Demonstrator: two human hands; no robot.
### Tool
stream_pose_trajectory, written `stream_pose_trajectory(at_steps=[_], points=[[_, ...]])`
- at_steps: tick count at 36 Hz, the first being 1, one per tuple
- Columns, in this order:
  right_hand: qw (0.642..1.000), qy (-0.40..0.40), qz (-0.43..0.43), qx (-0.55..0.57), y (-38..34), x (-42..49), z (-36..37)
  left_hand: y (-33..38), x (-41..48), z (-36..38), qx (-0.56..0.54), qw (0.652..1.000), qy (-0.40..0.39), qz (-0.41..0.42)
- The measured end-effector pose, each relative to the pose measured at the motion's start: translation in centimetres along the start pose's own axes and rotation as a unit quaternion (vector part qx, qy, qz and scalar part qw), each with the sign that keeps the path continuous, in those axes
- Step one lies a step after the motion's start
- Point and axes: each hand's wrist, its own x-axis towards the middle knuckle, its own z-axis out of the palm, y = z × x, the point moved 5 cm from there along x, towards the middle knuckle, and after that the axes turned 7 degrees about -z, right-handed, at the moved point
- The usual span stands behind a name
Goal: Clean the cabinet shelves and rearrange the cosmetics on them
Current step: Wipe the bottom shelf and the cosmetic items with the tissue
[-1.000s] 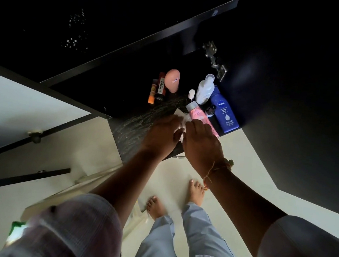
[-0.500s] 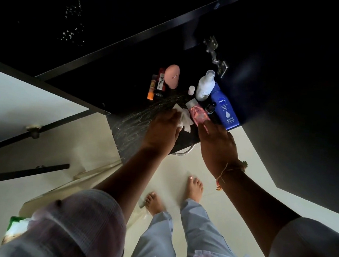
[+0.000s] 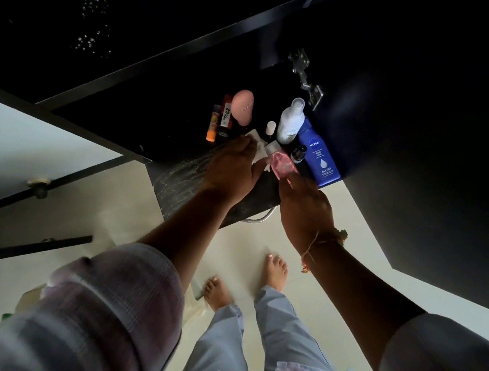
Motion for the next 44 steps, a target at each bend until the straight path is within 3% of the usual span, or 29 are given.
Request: stream_pose_trajectory(at_steps=[8, 24, 30, 33, 37, 44], points=[[1.0, 0.016, -0.014, -0.015, -0.1, 0.6, -0.7, 0.1, -0.1, 0.1, -0.044, 0.999, 0.005, -0.011], [1.0, -0.015, 0.002, -0.012, -0.4, 1.9, -0.5, 2.1, -6.4, 2.4, -0.008, 0.994, -0.029, 0.108], [0.994, 0.085, 0.022, 0.058, -0.1, 1.6, -1.5, 1.9, -4.3, 1.3, 0.037, 0.996, 0.004, 0.085], [0.999, 0.027, 0.001, -0.02, -0.4, 1.7, -0.9, 1.3, -3.0, 1.2, 0.042, 0.997, 0.004, 0.057], [0.996, -0.083, -0.003, -0.023, -0.6, 1.7, -0.5, 0.5, -1.0, 1.2, 0.03, 0.998, 0.004, 0.047], [0.995, -0.094, -0.006, -0.023, -0.5, 1.7, 0.3, 0.3, 1.3, -0.3, 0.019, 0.999, 0.009, 0.031]])
